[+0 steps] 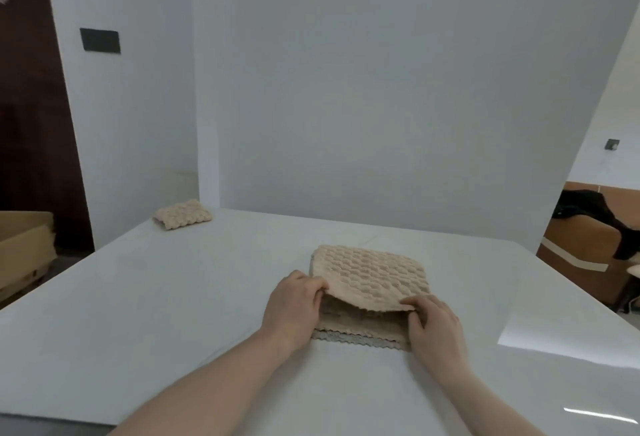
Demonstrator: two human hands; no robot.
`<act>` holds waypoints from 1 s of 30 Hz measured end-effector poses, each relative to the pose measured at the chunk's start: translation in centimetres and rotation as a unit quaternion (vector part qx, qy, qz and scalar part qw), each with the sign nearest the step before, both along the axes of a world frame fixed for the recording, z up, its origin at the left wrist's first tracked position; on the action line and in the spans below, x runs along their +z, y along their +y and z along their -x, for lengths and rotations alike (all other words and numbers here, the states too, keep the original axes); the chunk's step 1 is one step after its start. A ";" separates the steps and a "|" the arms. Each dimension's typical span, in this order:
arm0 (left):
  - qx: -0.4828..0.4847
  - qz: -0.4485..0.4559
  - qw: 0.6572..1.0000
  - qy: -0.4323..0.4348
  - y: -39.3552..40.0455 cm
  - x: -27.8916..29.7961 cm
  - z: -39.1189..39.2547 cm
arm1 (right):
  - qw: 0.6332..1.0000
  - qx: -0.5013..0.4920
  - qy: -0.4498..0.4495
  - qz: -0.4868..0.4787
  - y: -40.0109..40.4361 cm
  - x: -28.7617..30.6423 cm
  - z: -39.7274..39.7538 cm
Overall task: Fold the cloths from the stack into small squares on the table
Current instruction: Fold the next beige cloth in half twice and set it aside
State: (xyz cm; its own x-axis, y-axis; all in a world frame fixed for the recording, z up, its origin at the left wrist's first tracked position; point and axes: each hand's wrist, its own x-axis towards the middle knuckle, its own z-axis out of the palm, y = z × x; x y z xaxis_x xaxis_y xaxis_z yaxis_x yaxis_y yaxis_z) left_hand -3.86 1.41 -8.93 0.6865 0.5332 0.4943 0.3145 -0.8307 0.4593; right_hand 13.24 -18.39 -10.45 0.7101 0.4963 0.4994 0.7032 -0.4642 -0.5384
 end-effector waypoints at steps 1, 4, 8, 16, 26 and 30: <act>0.009 -0.003 1.000 -0.023 -0.2 1.5 -0.1 | 1.000 -0.004 -0.002 -0.024 -0.2 1.2 -0.2; 0.014 -0.007 0.997 -0.073 -0.4 6.0 -0.4 | 0.996 -0.008 0.003 -0.087 -1.1 5.6 -0.2; 0.007 -0.022 0.993 -0.119 -1.0 11.6 0.5 | 0.989 0.004 -0.003 -0.145 -3.0 11.3 1.0; -0.007 -0.074 0.976 -0.204 -4.7 20.4 6.7 | 0.973 0.057 -0.036 -0.221 -7.7 20.0 5.7; 0.028 -0.073 0.995 -0.059 -4.5 19.0 12.2 | 0.988 0.113 0.050 -0.098 -9.3 18.9 7.2; 0.062 -0.044 0.996 0.035 -3.0 16.1 11.6 | 0.996 0.087 0.031 0.016 -8.2 16.3 6.0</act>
State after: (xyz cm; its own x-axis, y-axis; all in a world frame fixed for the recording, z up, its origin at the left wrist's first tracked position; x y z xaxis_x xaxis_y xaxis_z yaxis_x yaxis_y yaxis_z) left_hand -15.42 -1.59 7.18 0.6524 0.5729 0.4962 0.4469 -0.8195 0.3587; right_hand 7.25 -26.63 5.89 0.6408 0.6293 0.4398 0.7407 -0.3559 -0.5699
